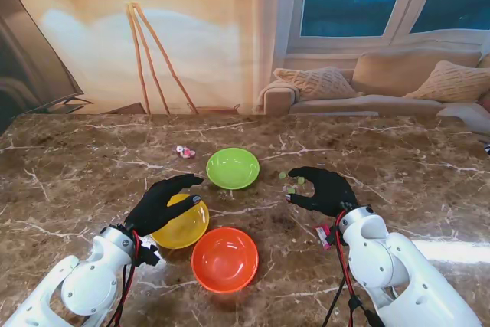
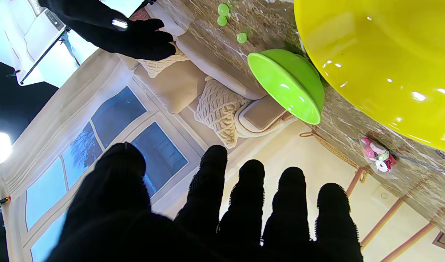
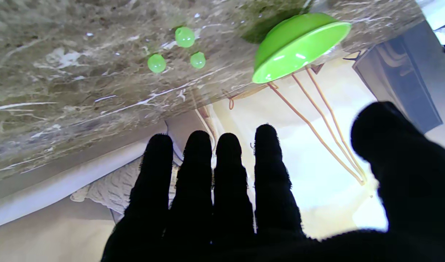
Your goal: Portion candies into small dishes
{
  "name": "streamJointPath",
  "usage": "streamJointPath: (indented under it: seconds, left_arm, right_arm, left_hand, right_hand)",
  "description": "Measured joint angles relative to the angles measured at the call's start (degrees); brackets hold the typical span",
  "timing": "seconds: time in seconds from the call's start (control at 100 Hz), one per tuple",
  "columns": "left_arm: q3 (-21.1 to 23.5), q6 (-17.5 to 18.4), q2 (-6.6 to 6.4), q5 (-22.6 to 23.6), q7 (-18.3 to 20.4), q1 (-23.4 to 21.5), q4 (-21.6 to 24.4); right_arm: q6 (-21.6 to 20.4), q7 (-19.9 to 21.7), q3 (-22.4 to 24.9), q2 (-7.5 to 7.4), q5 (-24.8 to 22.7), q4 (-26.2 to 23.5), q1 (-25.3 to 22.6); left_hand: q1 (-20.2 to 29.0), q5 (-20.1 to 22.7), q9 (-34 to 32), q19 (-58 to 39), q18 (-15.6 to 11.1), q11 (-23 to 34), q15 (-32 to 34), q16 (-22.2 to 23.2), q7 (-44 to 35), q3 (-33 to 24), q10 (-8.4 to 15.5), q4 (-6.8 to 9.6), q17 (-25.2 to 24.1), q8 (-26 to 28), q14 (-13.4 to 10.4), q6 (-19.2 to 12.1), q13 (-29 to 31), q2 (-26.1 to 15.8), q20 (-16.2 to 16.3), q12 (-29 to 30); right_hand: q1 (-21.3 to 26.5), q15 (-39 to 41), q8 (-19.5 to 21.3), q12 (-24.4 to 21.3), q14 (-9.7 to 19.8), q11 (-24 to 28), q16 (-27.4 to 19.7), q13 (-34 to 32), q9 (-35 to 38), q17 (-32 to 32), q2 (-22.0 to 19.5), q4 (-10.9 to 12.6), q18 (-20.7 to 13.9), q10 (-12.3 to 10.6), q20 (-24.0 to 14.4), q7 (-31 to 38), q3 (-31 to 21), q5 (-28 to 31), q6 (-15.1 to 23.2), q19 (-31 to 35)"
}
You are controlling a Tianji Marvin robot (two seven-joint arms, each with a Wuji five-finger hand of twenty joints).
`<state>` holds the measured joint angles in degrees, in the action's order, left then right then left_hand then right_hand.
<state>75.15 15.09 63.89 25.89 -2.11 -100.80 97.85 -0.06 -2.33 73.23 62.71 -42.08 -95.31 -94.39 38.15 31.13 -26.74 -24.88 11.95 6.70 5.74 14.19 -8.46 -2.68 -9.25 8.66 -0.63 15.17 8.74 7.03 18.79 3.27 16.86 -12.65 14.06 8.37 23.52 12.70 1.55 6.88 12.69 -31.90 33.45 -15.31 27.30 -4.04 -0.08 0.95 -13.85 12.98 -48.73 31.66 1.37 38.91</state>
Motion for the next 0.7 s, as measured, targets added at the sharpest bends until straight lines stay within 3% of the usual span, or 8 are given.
streamJointPath:
  seconds: [0.13, 0.21, 0.29, 0.54, 0.7]
  left_arm:
    - [-0.4, -0.3, -0.01, 0.0, 0.0, 0.3, 0.0]
    - [-0.4, -0.4, -0.01, 0.0, 0.0, 0.4, 0.0]
    - [-0.4, -0.5, 0.00, 0.1, 0.0, 0.4, 0.0]
    - [-0.3, -0.9, -0.01, 0.1, 0.5, 0.5, 0.0]
    - [0.0, -0.9, -0.01, 0.3, 0.4, 0.4, 0.1]
  right_arm:
    - [1.4, -0.3, -2.3, -0.15, -3.7, 4.6, 4.2]
    - [1.8, -1.1, -4.1, -0.34, -7.3, 8.0, 6.9]
    - [2.7, -4.4, -6.4, -0.41, -7.2, 12.2, 9.9]
    - [4.3, -6.0, -11.2, 0.08, -4.5, 21.9, 17.5]
    - [4.8, -6.2, -13.9, 0.60, -1.6, 26.6, 21.2]
  left_hand:
    - [0.0, 0.0, 0.0, 0.0, 0.0, 0.0, 0.0, 0.0, 0.0, 0.0, 0.0, 0.00, 0.0, 0.0, 0.0, 0.0, 0.0, 0.0, 0.0, 0.0]
    - [0.0, 0.0, 0.0, 0.0, 0.0, 0.0, 0.0, 0.0, 0.0, 0.0, 0.0, 0.00, 0.0, 0.0, 0.0, 0.0, 0.0, 0.0, 0.0, 0.0]
    - [0.0, 0.0, 0.0, 0.0, 0.0, 0.0, 0.0, 0.0, 0.0, 0.0, 0.0, 0.00, 0.0, 0.0, 0.0, 0.0, 0.0, 0.0, 0.0, 0.0]
    - [0.0, 0.0, 0.0, 0.0, 0.0, 0.0, 0.0, 0.0, 0.0, 0.0, 0.0, 0.00, 0.0, 0.0, 0.0, 0.0, 0.0, 0.0, 0.0, 0.0]
    - [0.0, 0.0, 0.0, 0.0, 0.0, 0.0, 0.0, 0.0, 0.0, 0.0, 0.0, 0.00, 0.1, 0.0, 0.0, 0.0, 0.0, 0.0, 0.0, 0.0]
  right_hand:
    - [7.1, 0.8, 0.8, 0.6, -1.2, 0.3, 1.6, 0.1, 0.0, 1.5, 7.3, -0.9, 1.4, 0.1, -3.0, 1.7, -8.7, 0.1, 3.4, 0.0]
    - [10.8, 1.5, 1.1, 0.7, -1.5, 0.4, 3.0, 4.2, -1.5, 3.2, 10.8, -2.1, 2.1, 0.3, -5.1, 3.0, -13.1, 1.8, 7.0, -0.1]
    - [14.3, 2.3, 1.6, 0.7, -1.5, 0.9, 3.1, 8.7, -4.2, 5.2, 12.9, -2.5, 2.2, 0.4, -7.0, 4.2, -15.8, 3.2, 10.1, -0.1]
    - [17.5, 5.8, 1.5, 0.0, -1.2, 1.3, 3.2, 21.6, -13.3, 9.5, 15.5, -2.6, 1.8, 1.2, -10.2, 6.8, -18.0, 4.9, 16.5, -0.8]
    - [16.2, 5.7, 0.8, -0.2, -1.2, 3.0, 2.3, 22.3, -14.8, 10.7, 16.0, -2.6, 1.5, 1.1, -10.9, 8.6, -16.8, 5.3, 16.7, -0.9]
